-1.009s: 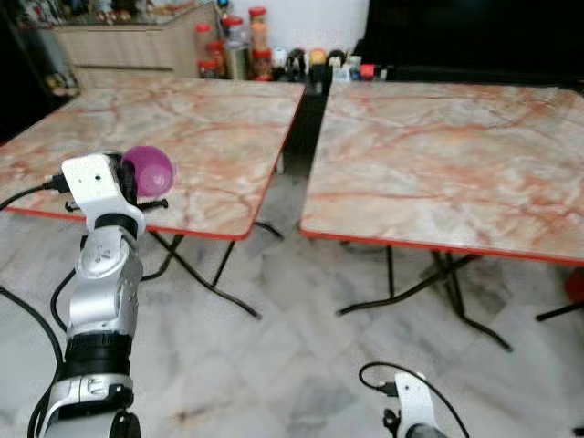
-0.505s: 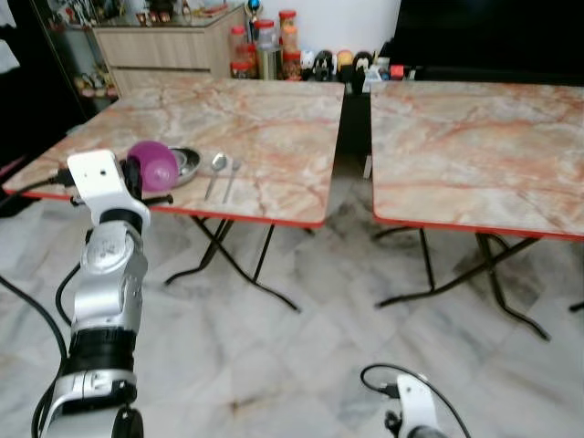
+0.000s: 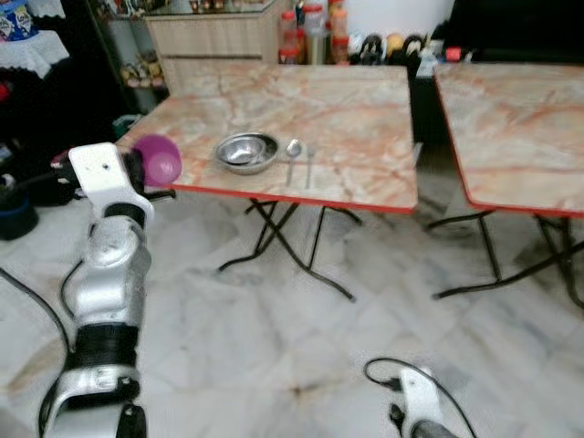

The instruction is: Setting the table

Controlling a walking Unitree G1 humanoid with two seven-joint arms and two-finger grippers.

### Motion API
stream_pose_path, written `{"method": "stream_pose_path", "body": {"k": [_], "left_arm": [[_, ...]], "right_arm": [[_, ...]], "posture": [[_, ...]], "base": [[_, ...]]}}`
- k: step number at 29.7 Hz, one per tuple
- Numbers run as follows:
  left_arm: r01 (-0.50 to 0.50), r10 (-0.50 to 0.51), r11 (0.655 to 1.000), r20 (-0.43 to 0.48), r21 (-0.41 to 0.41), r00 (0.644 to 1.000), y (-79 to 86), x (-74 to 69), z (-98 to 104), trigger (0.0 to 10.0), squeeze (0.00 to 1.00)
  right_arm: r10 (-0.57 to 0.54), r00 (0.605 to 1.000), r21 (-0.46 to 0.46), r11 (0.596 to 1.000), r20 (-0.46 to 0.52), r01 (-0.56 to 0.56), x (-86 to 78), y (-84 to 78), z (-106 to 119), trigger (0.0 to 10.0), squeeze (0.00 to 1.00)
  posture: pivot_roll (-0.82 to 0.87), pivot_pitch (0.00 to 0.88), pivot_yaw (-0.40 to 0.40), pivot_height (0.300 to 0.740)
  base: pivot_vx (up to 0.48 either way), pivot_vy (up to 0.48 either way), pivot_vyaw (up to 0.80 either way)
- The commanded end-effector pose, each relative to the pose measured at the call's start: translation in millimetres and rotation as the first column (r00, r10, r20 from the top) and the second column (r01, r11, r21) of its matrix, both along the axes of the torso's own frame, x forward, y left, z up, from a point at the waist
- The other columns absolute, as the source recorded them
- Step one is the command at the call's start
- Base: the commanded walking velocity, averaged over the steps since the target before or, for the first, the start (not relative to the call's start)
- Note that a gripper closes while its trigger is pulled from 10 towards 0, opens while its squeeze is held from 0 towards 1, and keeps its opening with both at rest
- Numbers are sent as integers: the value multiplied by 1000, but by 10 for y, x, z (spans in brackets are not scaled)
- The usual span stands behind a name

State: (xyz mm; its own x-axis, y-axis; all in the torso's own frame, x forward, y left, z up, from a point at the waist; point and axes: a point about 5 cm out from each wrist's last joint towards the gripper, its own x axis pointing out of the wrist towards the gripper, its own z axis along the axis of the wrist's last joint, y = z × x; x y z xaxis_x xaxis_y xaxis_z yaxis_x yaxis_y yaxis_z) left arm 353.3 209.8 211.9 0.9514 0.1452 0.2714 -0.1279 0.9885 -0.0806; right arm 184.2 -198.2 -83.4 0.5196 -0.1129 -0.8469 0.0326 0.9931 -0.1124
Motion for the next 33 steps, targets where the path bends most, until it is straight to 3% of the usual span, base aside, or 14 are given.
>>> {"method": "stream_pose_path", "body": {"k": [1,7,10,28,33], "left_arm": [[-21,21,1000,19,18,1000,62,-6,62,10000,0],[-13,12,1000,28,26,1000,36,-1,98,10000,0],[-11,11,1000,28,27,1000,31,1,101,10000,0],[-7,5,999,41,43,999,21,7,142,10000,0],[4,-6,997,32,71,999,-4,20,132,10000,0]], "right_arm": [[3,1000,14,1000,17,-3,47,54,16,10000,0],[-4,1000,13,1000,17,4,53,53,19,10000,0],[-3,1000,12,1000,16,2,55,51,20,10000,0],[1,1000,5,1000,26,-1,60,51,23,10000,0],[1,1000,4,1000,27,-1,55,53,21,10000,0]], "posture": [[67,0,22,740],[68,0,22,740],[69,0,21,740],[69,0,24,740],[70,0,25,740]], "base": [[0,480,0],[0,480,0],[0,480,-800],[0,477,0],[0,0,0]]}}
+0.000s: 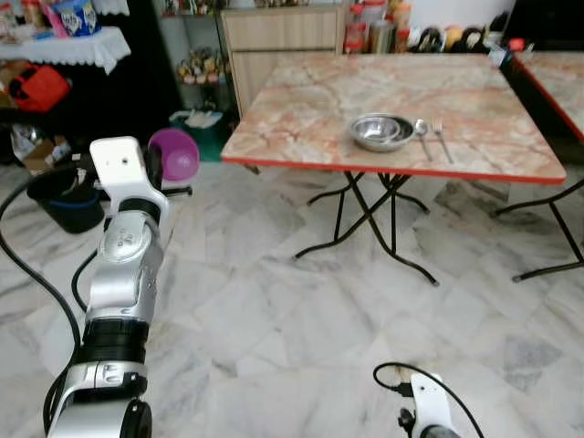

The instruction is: Setting the table

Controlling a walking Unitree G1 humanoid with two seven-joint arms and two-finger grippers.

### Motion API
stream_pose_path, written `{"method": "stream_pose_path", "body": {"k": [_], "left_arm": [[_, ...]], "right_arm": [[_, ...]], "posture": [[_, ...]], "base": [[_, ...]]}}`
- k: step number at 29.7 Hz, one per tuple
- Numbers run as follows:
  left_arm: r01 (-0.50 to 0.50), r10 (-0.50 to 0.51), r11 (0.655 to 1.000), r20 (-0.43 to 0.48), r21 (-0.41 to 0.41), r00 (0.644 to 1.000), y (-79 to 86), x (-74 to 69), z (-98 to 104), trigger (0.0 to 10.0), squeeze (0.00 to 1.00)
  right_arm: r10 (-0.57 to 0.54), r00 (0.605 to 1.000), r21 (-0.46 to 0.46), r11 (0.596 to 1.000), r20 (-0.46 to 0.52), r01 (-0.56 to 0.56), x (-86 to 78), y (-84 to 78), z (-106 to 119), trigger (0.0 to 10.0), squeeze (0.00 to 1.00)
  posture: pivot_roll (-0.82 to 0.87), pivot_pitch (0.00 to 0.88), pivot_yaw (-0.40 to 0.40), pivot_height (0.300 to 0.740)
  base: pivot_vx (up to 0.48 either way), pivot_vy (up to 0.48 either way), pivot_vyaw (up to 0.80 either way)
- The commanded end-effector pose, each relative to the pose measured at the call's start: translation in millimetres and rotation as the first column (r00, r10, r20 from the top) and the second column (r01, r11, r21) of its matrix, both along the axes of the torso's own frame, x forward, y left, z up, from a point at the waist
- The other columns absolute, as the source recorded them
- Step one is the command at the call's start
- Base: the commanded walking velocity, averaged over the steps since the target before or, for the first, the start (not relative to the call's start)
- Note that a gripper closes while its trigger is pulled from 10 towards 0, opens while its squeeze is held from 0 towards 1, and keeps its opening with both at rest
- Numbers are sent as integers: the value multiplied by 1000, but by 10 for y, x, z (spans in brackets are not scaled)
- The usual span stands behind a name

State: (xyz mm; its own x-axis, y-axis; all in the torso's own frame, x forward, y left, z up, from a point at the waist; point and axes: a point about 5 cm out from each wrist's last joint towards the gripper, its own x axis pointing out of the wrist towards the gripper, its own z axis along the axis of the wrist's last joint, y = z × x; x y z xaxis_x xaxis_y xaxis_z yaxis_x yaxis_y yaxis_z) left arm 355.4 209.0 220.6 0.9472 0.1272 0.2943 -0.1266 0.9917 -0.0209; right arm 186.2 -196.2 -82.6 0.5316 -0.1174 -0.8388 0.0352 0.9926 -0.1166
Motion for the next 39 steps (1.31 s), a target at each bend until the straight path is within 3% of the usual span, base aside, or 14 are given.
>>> {"method": "stream_pose_path", "body": {"k": [1,10,39], "left_arm": [[5,-5,1000,17,9,1000,3,-1,44,10000,0],[56,-56,998,33,-2,998,-78,-5,66,10000,0],[118,-119,993,50,28,992,-245,-4,94,10000,0]], "right_arm": [[2,1000,9,1000,13,-2,35,33,13,10000,0],[1,1000,9,1000,17,-1,31,39,11,10000,0],[0,1000,4,1000,15,0,21,36,7,10000,0]], "posture": [[70,0,25,740],[69,0,28,740],[76,0,28,740]], "base": [[0,0,0],[58,0,0],[418,0,-50]]}}
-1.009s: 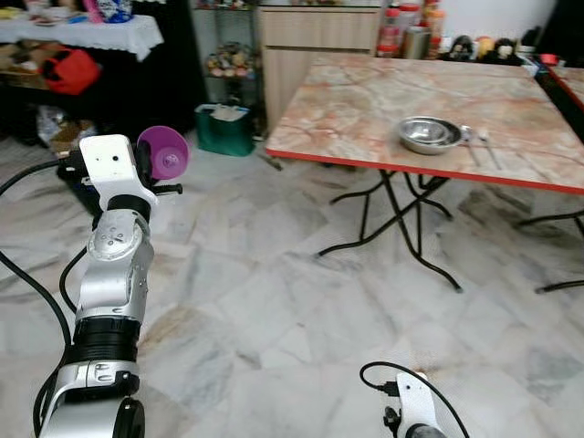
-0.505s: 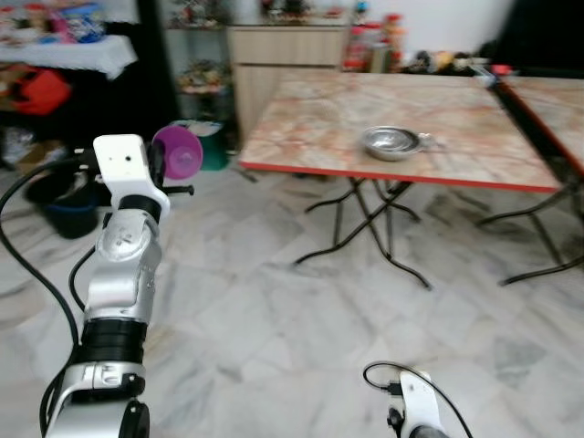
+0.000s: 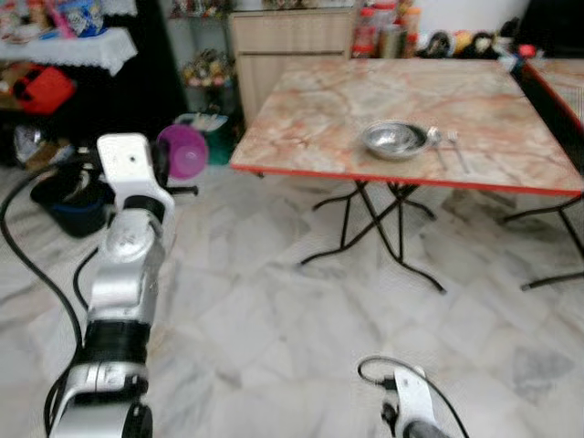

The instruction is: Setting the table

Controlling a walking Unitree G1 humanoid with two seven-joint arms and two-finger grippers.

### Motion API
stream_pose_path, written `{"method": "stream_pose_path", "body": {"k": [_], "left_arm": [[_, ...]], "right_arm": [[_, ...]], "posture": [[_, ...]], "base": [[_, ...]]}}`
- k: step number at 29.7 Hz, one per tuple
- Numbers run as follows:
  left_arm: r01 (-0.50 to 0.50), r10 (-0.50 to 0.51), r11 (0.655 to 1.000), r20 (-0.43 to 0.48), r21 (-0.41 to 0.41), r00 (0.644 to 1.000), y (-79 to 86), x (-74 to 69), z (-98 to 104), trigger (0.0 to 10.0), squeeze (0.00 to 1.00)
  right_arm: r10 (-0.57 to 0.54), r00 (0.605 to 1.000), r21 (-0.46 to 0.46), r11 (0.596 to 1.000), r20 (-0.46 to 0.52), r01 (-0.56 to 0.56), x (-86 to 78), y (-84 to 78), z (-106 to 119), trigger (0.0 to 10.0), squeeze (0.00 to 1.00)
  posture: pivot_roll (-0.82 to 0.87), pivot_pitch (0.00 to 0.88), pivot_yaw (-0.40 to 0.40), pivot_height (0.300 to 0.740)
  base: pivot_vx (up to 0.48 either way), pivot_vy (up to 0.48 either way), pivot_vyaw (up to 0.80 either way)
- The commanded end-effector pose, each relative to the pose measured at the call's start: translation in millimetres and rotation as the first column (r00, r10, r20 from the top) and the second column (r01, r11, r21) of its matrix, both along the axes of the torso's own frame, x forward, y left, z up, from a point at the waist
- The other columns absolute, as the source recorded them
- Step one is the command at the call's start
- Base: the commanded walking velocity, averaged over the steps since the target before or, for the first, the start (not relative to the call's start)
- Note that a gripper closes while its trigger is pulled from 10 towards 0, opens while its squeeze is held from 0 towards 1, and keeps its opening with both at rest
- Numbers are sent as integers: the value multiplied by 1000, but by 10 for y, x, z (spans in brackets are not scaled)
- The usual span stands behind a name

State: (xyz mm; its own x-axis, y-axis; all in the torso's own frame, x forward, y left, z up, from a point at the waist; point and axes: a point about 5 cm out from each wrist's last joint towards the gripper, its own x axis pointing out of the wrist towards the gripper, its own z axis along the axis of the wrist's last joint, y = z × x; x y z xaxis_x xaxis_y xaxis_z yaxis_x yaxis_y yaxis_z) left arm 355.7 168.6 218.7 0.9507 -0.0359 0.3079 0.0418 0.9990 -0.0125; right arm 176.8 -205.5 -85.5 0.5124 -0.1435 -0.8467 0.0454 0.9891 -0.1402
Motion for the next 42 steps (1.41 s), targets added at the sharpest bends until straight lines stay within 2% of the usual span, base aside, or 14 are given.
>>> {"method": "stream_pose_path", "body": {"k": [1,10,18,22,42], "left_arm": [[-48,48,999,40,10,998,154,-9,114,10000,0],[-43,42,999,40,11,998,139,-13,111,10000,0],[-41,41,999,41,11,998,131,-1,124,10000,0],[-38,38,999,41,9,998,123,2,123,10000,0],[-32,32,999,36,15,999,113,0,122,10000,0]], "right_arm": [[13,999,26,1000,39,-14,118,128,38,10000,0],[-3,999,26,1000,33,2,123,126,39,10000,0],[8,1000,18,1000,26,-9,133,116,44,10000,0],[50,998,-26,998,-24,-51,132,94,42,10000,0],[46,999,-19,999,-20,-47,140,93,46,10000,0]], "posture": [[77,0,28,740],[72,0,30,740],[72,0,26,740],[71,0,25,740],[73,0,25,740]], "base": [[480,0,0],[480,0,0],[480,0,-698],[480,0,0],[480,0,0]]}}
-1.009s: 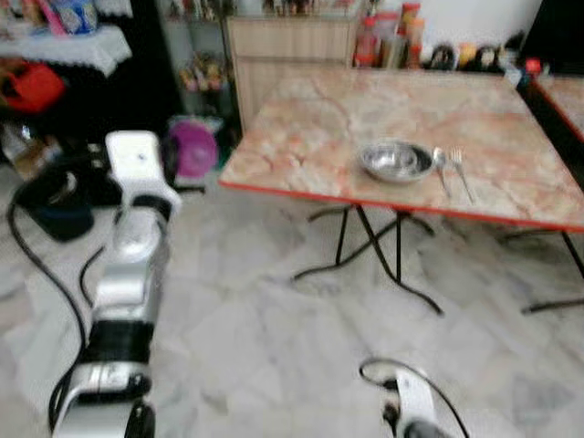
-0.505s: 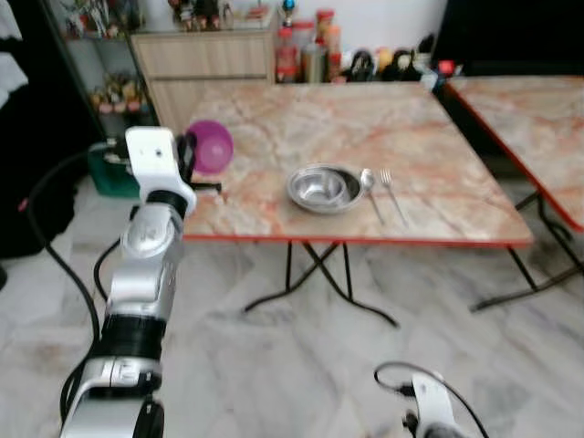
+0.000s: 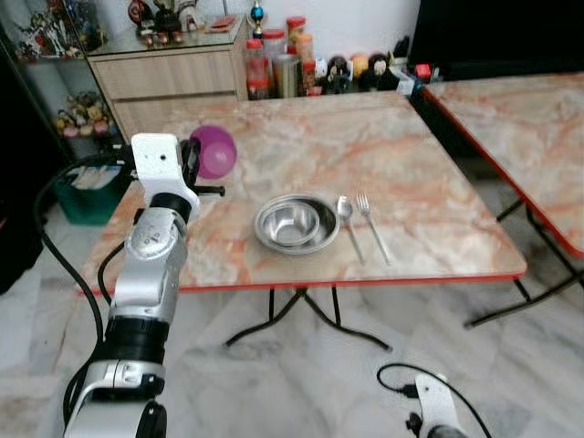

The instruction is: Setting the table

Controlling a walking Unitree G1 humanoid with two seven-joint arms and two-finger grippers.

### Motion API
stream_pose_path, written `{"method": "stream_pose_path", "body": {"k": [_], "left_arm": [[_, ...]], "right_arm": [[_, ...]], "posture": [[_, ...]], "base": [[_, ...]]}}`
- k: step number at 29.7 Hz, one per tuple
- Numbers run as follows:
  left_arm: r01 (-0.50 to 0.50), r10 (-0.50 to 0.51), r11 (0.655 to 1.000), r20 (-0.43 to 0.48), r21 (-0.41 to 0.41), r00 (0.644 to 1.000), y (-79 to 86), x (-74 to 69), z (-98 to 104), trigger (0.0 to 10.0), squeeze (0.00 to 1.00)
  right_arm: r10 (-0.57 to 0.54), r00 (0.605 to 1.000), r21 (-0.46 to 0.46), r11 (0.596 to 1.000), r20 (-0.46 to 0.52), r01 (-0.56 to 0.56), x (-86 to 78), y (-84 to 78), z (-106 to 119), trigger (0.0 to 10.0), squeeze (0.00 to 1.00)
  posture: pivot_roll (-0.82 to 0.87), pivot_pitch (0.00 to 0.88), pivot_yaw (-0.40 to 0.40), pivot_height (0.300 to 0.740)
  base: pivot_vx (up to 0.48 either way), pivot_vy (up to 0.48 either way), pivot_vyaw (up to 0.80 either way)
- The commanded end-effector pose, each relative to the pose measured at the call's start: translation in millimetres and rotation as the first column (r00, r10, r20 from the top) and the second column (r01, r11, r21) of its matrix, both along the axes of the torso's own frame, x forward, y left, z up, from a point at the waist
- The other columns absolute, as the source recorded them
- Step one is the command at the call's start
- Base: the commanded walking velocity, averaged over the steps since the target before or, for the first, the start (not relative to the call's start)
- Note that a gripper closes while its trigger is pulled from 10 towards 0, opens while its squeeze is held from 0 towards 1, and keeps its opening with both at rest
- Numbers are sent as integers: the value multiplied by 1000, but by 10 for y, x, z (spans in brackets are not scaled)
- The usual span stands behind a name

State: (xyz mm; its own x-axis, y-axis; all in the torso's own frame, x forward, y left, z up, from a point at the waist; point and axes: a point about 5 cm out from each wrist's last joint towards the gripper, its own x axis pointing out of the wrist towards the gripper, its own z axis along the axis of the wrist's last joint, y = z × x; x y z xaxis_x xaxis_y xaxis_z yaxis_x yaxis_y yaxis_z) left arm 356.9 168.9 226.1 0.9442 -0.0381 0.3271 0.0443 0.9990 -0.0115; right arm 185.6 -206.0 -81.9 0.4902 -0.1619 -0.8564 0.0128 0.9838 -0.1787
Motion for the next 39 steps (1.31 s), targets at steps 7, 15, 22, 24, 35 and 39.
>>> {"method": "stream_pose_path", "body": {"k": [7,15,22,24,35,39], "left_arm": [[-31,31,999,13,17,999,106,-14,45,10000,0],[-27,29,999,-42,34,999,107,12,-25,10000,0],[41,-41,999,-166,1,985,12,80,-156,10000,0],[53,-55,998,-190,-13,980,-4,89,-186,10000,0],[131,-125,991,-436,-16,891,-289,286,-380,10000,0],[118,-103,993,-498,-2,861,-346,360,-407,10000,0]], "right_arm": [[21,1000,22,1000,9,-21,45,99,6,10000,0],[23,1000,24,999,9,-24,41,108,3,10000,0],[20,1000,29,999,11,-20,42,122,2,10000,0],[21,1000,30,999,11,-21,43,122,2,10000,0],[25,1000,35,999,14,-25,51,138,4,10000,0],[25,1000,34,999,14,-25,52,139,4,10000,0]], "posture": [[76,0,25,740],[77,0,26,740],[77,0,34,740],[78,0,35,740],[77,0,40,740],[77,0,41,740]], "base": [[480,0,0],[420,0,0],[0,0,0],[0,0,0],[0,0,0],[0,0,0]]}}
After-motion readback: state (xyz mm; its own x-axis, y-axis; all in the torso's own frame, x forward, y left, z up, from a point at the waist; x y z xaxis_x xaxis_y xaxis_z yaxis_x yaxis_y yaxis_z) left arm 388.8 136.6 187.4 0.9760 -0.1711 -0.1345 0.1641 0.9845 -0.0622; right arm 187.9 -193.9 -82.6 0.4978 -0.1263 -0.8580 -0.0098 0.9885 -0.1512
